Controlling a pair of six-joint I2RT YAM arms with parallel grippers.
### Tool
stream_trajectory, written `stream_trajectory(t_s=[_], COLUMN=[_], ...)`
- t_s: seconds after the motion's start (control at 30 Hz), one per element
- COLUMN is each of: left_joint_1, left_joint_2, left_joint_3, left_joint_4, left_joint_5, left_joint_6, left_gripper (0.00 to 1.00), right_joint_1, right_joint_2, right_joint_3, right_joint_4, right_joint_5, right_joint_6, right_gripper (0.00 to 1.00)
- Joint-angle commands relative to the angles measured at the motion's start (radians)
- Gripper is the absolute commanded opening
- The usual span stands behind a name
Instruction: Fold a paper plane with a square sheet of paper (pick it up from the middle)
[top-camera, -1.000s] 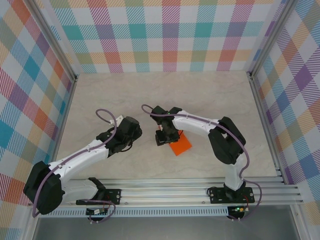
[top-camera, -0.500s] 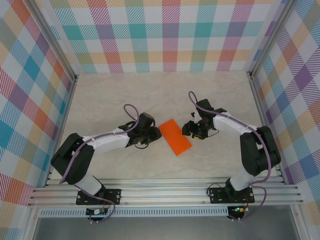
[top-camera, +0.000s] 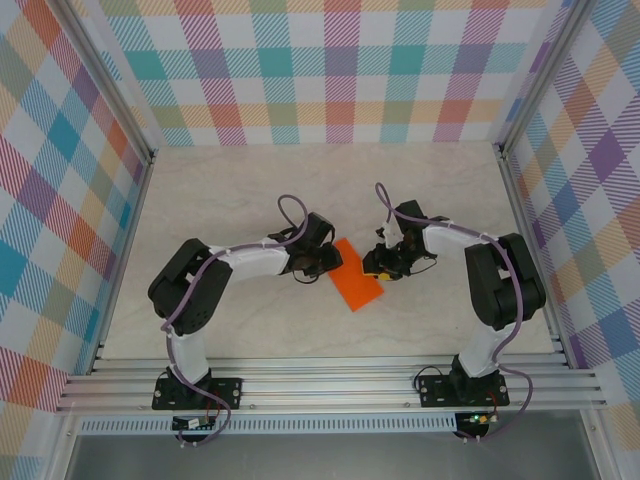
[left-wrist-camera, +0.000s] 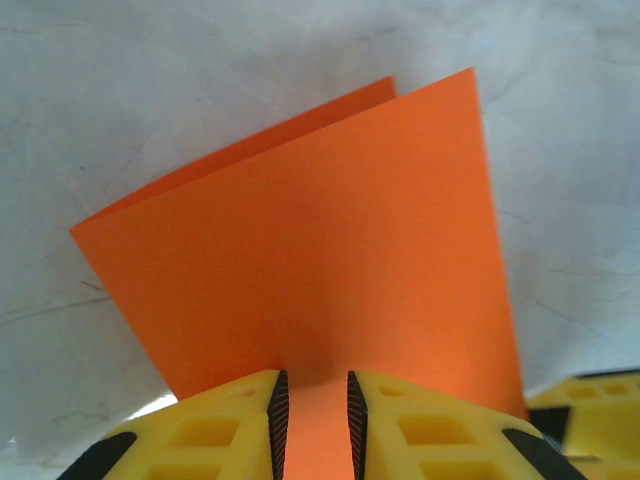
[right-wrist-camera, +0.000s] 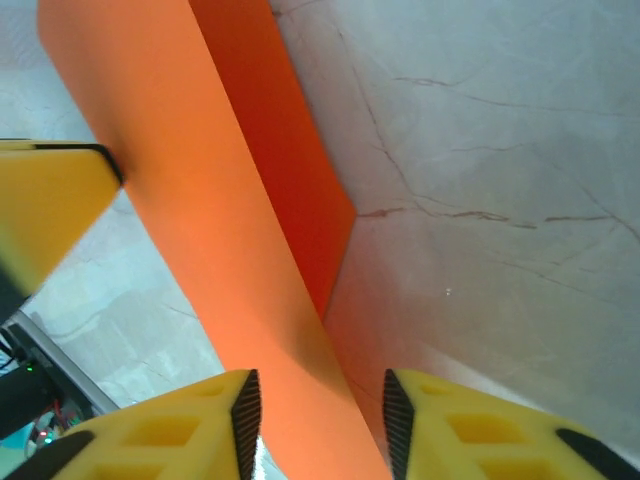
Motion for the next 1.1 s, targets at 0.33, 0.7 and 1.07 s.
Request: stream_trajectory(t_s=[0.33,0.7,1.07], left_joint_1=[0.009,0.013,-0.045], left_joint_2=[0.077,0.002,-0.265], left_joint_3=[0.061,0.064,-0.150], left_joint_4=[0.003,0.019,-0.004], left_joint_5=[0.029,0.054,-0.031], left_joint_6=[0.064,0.149,0.281], left_gripper=[0.24,0.33,0.48], right_joint_1=[-0.010,-0.008,0.013], right_joint_2=[-0.022,-0.183,-0.217], right_joint_3=[-0.078,-0.263,-0.271], right_joint_4=[0.090,0.289,0.304], right_joint_5=[-0.095,-0.060,-0.041], right_joint_6=[0.056,0.365,0.423], right_gripper=[0.07,0.05,0.07])
